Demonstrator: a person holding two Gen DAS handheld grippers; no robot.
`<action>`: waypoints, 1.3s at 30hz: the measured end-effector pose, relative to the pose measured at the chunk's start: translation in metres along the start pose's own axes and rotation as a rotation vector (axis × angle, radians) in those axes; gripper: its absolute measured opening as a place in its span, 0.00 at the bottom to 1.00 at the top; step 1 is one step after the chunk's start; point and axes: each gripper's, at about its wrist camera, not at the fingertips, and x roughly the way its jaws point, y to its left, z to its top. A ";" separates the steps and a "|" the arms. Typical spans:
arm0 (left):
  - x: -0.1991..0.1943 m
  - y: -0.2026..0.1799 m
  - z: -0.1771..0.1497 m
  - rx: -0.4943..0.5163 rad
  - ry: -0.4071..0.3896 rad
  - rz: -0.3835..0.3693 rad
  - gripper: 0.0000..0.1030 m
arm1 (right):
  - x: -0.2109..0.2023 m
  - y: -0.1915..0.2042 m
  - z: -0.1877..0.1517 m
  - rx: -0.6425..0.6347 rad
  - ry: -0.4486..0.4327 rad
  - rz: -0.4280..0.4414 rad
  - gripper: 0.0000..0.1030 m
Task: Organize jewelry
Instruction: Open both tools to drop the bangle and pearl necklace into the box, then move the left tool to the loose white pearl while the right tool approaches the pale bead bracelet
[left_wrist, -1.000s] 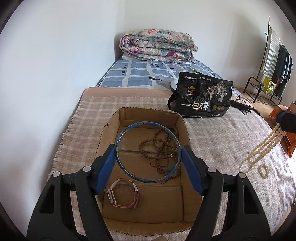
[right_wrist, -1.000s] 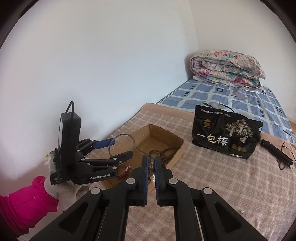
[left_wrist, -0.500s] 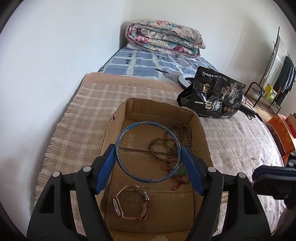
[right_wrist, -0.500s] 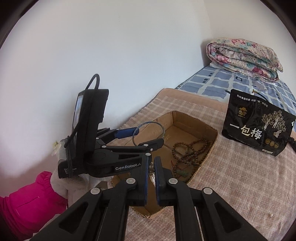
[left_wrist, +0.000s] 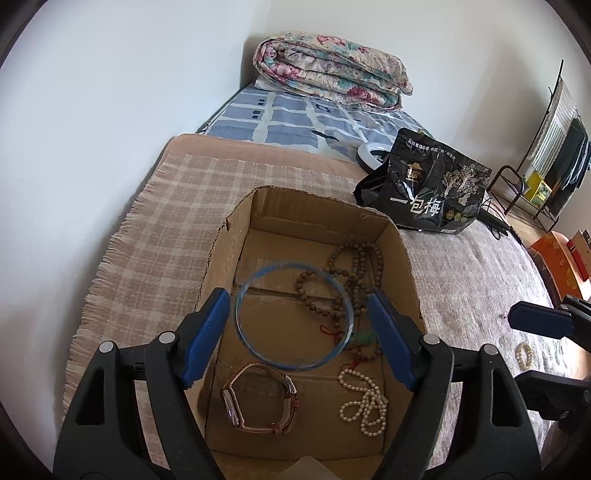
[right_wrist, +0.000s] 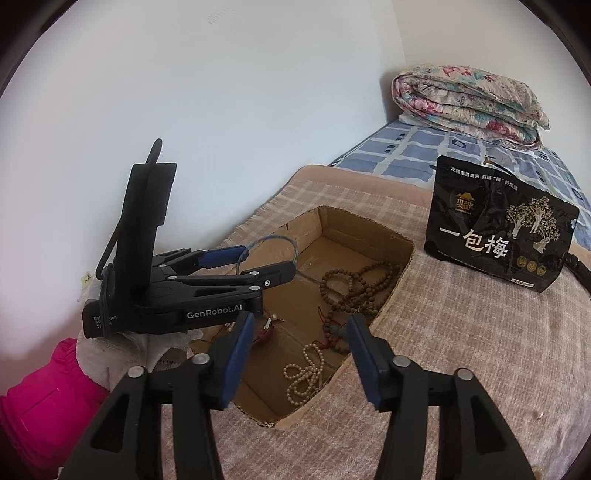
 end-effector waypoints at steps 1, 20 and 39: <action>-0.001 -0.001 0.000 -0.004 0.001 0.001 0.78 | -0.004 -0.001 -0.001 0.003 -0.008 -0.002 0.61; -0.077 -0.045 -0.006 0.054 -0.107 0.030 0.78 | -0.075 -0.011 -0.019 0.023 -0.090 -0.088 0.72; -0.134 -0.123 -0.039 0.150 -0.209 0.023 0.78 | -0.166 -0.072 -0.076 0.107 -0.159 -0.348 1.00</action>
